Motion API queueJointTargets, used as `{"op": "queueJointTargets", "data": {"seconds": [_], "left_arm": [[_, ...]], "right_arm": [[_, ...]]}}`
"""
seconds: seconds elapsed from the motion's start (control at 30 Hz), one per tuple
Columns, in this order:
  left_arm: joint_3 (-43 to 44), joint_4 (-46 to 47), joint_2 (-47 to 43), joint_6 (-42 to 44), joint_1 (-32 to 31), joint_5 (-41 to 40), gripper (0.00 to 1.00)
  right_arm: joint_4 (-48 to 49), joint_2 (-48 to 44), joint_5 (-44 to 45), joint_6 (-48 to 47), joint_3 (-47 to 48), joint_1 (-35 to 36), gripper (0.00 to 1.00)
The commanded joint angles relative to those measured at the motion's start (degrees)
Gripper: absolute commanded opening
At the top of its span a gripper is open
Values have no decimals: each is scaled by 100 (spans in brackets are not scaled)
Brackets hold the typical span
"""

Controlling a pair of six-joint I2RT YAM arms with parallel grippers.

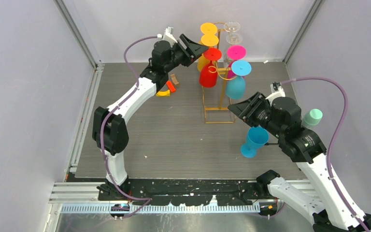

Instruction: Take the wine glass off the wine glass rack

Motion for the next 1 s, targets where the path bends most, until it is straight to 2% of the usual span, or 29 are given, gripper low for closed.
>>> {"op": "queueJointTargets", "data": {"seconds": [0.0, 0.1, 0.27, 0.37, 0.73, 0.97], "left_arm": [[197, 260, 137, -699, 32, 257, 60], [68, 348, 146, -1075, 32, 308, 53], [174, 184, 160, -1171, 23, 364, 44], [152, 130, 102, -1137, 23, 350, 42], [104, -74, -98, -877, 23, 247, 22], [206, -231, -194, -763, 23, 213, 3]], "right_arm": [[-14, -113, 342, -151, 96, -19, 43], [-66, -141, 405, -187, 88, -19, 43], [-99, -168, 420, -218, 69, -19, 43], [-105, -191, 436, -229, 59, -20, 43], [-127, -322, 551, -275, 8, -19, 42], [-125, -339, 551, -300, -17, -15, 42]]}}
